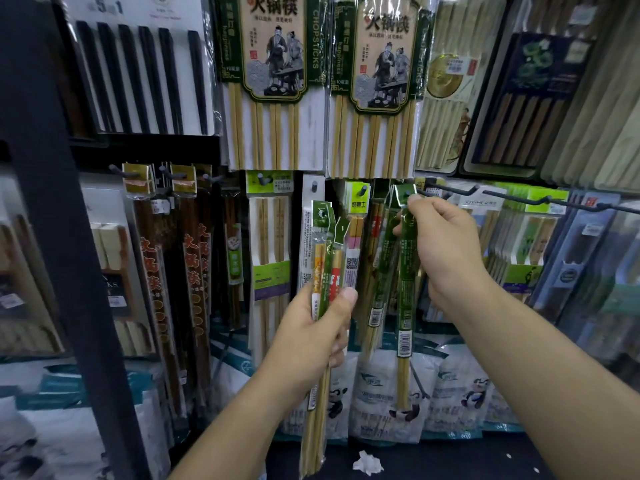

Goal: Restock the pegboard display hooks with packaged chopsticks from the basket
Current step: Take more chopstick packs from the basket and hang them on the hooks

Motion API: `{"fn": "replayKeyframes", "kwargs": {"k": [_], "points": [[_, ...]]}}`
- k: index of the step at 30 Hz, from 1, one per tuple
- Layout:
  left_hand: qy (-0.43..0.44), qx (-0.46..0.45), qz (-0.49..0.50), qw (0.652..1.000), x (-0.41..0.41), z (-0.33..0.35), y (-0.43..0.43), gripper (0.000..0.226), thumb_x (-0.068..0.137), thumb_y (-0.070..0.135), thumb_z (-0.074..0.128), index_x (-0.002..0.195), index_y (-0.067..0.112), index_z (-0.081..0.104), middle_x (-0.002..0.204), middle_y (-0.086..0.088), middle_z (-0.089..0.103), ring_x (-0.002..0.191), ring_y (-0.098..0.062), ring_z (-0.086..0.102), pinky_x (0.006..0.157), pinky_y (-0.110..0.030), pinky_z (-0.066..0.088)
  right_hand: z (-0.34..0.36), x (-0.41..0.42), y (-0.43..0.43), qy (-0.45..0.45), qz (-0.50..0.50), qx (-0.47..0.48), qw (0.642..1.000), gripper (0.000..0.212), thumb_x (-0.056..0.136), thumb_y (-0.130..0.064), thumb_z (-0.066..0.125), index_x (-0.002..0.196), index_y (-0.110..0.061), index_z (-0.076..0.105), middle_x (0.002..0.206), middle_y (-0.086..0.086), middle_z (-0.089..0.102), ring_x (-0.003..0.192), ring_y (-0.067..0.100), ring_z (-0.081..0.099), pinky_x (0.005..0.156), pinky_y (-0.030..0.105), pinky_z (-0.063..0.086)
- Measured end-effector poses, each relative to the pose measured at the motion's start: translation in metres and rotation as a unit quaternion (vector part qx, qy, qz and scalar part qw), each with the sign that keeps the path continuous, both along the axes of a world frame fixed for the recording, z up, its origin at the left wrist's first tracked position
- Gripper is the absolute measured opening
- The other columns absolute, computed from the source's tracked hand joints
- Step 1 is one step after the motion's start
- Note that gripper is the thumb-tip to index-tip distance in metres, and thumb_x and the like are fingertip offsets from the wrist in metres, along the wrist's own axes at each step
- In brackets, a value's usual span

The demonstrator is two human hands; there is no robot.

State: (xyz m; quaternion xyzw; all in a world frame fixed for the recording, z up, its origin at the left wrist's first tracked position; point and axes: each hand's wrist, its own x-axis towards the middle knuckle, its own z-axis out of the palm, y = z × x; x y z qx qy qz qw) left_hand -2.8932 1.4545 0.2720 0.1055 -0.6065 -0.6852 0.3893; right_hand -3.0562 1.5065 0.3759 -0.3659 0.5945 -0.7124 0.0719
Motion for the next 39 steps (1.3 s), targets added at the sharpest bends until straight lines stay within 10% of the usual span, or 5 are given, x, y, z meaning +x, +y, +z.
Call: {"fn": "replayKeyframes", "kwargs": {"k": [8,11,20,31,39], "points": [[0.019,0.036,-0.016,0.999,0.002,0.003,0.004,0.031,0.106,0.021,0.051,0.092,0.043,0.067,0.070,0.001,0.054,0.051,-0.011,0.042,0.045,-0.024,0.034,-0.013,-0.009,-0.004,0.050,-0.024,0.055,0.997,0.047,0.104,-0.039,0.052,0.070,-0.008,0.046,0.054,-0.003,0.035,0.054,0.015,0.037,0.063,0.026,0.043],[0.010,0.018,0.010,1.000,0.003,0.003,0.002,0.008,0.106,0.024,0.053,0.106,0.016,0.054,0.076,-0.003,0.060,0.056,-0.014,0.053,0.049,-0.028,0.048,-0.018,-0.010,-0.004,0.061,-0.057,0.055,0.995,0.035,0.100,-0.041,0.059,0.084,-0.010,0.062,0.067,-0.001,0.053,0.061,0.011,0.049,0.064,0.030,0.044],[0.036,0.015,-0.017,0.999,-0.001,0.004,0.009,0.033,0.092,0.031,0.062,0.121,0.016,0.056,0.079,-0.008,0.070,0.070,-0.025,0.071,0.062,-0.039,0.062,-0.028,0.022,0.017,0.086,0.105,0.060,0.989,0.023,0.099,-0.035,0.063,0.087,-0.018,0.073,0.075,-0.006,0.071,0.063,-0.002,0.061,0.054,0.009,0.045],[0.027,0.046,0.005,0.999,-0.003,0.002,0.007,0.040,0.089,0.040,0.063,0.117,0.012,0.060,0.097,-0.010,0.076,0.087,-0.025,0.075,0.066,-0.036,0.062,-0.017,0.027,0.020,0.064,0.097,0.023,0.993,0.026,0.100,-0.022,0.063,0.075,-0.018,0.071,0.066,-0.002,0.062,0.058,0.005,0.056,0.051,0.016,0.045],[-0.012,0.006,0.074,0.997,-0.001,0.000,0.002,0.021,0.108,0.024,0.050,0.104,0.010,0.066,0.077,0.001,0.066,0.064,-0.012,0.056,0.056,-0.025,0.050,0.006,0.006,0.015,0.029,0.021,0.008,0.999,0.038,0.101,-0.029,0.061,0.064,-0.025,0.066,0.060,-0.006,0.054,0.055,0.009,0.051,0.059,0.024,0.047]]}}
